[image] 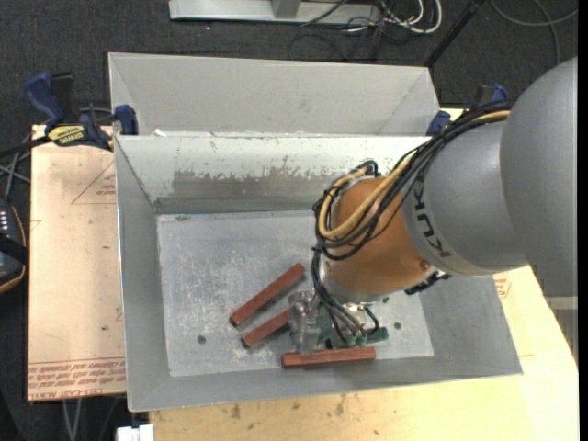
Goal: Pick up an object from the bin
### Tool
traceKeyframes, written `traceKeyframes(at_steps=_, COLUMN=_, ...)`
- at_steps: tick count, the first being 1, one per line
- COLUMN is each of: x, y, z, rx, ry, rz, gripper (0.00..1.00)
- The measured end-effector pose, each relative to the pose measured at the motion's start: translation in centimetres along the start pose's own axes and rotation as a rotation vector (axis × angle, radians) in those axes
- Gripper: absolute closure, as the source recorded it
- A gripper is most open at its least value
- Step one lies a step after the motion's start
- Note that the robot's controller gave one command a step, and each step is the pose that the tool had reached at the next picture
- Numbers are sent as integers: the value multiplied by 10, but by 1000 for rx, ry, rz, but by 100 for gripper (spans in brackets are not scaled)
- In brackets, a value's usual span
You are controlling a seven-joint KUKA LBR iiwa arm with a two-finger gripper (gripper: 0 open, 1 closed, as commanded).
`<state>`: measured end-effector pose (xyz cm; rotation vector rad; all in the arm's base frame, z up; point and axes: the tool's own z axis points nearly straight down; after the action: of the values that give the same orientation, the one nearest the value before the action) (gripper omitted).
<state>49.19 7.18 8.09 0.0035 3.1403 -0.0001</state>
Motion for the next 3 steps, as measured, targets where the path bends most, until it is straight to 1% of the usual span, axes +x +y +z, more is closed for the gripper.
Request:
traceKeyframes(at_steps=1, x=0, y=1, z=0, rx=-1, ry=0, rz=-1, gripper=100)
traceKeyframes(at_steps=2, x=-25, y=11, z=6, rx=0, ry=3, rz=-48, gripper=100)
traceKeyframes(at_steps=3, x=-32, y=12, z=6, rx=-4, ry=-7, rz=-59, gripper=100)
